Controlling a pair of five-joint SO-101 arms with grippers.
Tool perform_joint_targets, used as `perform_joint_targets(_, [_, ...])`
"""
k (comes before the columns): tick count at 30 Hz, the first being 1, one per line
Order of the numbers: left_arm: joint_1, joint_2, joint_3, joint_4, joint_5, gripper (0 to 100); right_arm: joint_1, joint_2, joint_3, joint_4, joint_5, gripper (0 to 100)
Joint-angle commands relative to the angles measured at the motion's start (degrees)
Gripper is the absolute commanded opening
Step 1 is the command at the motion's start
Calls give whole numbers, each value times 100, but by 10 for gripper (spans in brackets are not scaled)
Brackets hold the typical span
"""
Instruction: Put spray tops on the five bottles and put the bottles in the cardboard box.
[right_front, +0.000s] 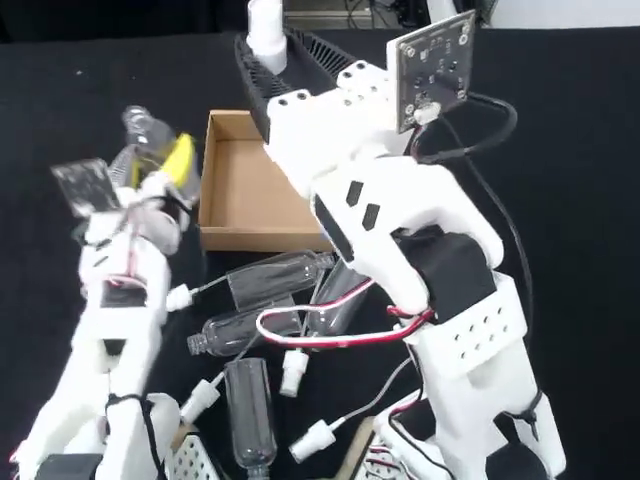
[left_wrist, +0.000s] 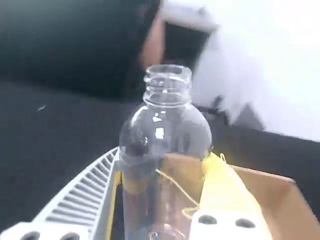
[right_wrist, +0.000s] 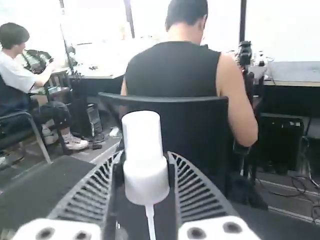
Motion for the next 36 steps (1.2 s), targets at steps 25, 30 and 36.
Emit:
perform_joint_targets(25, [-1525,-176,1895,-3587,-2022,30,-264,-567,-629,659,1459,11])
perform_joint_targets(30, [-3020,-158,1490,-2013,-2629,30,-185,-567,-602,1459,1635,11])
perform_joint_targets(36, [-3407,-220,1930,-923,-2673,30,-185,-602,-268,1213,1477,11])
